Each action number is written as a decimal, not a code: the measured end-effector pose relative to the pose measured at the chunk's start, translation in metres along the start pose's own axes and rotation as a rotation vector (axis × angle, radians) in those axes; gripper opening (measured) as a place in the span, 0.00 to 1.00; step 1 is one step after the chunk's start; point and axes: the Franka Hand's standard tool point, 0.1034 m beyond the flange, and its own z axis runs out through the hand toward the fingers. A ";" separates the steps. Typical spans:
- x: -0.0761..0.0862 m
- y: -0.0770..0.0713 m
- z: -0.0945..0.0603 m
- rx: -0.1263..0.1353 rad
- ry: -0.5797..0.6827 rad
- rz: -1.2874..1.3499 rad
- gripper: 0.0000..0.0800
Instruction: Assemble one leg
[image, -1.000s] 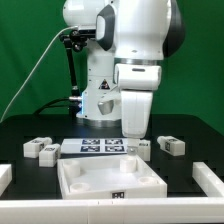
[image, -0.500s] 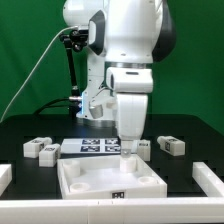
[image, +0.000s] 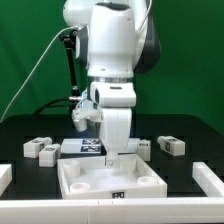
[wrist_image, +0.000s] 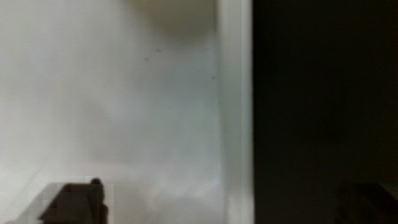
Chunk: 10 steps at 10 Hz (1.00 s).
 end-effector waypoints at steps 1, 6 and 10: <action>0.000 0.001 0.005 0.005 0.001 -0.005 0.81; 0.001 0.004 0.008 -0.005 0.004 -0.007 0.49; 0.001 0.004 0.008 -0.004 0.004 -0.006 0.07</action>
Offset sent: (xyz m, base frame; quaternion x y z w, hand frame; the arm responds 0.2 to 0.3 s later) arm 0.0000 0.0000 0.0000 0.0000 0.0000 0.0000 1.0000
